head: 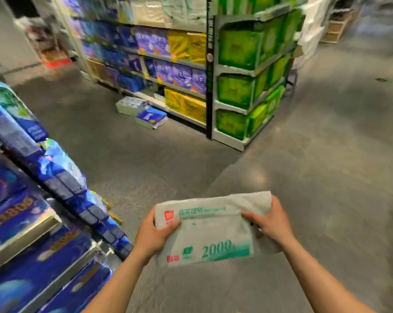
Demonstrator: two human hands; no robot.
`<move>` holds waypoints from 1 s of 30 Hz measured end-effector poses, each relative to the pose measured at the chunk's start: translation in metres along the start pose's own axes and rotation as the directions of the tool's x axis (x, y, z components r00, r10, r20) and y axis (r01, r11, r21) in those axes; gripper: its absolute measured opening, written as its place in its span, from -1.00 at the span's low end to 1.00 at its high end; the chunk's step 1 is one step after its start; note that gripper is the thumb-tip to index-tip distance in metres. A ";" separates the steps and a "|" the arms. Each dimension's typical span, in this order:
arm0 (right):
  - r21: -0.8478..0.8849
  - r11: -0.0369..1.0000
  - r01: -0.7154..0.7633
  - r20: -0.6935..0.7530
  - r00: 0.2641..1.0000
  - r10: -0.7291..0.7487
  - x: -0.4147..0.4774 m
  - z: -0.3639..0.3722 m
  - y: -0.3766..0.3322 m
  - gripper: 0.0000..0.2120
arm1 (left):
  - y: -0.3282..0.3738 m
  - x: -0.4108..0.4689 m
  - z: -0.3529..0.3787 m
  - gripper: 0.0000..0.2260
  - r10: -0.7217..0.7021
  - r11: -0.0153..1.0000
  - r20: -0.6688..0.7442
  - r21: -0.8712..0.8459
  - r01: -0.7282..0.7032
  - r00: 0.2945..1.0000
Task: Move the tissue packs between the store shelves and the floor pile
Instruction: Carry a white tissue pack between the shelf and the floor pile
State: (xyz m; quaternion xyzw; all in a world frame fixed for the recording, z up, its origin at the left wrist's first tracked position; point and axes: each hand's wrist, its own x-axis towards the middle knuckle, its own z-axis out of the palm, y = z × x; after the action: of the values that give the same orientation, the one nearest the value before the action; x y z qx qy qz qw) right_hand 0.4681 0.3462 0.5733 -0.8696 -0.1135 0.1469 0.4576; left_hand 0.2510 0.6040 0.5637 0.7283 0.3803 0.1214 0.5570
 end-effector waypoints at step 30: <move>0.111 0.956 0.271 0.073 0.957 -0.280 0.806 0.295 -0.446 -0.51 | 0.267 0.883 -0.181 -0.55 0.089 0.995 -0.239 0.058 -0.077 0.967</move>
State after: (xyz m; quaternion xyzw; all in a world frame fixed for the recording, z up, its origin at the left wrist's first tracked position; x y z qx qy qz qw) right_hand 1.0845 1.0861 0.6619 -0.8139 -0.2462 0.1252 0.5112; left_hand 0.8555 1.3186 0.6502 0.7366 0.4171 0.2230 0.4834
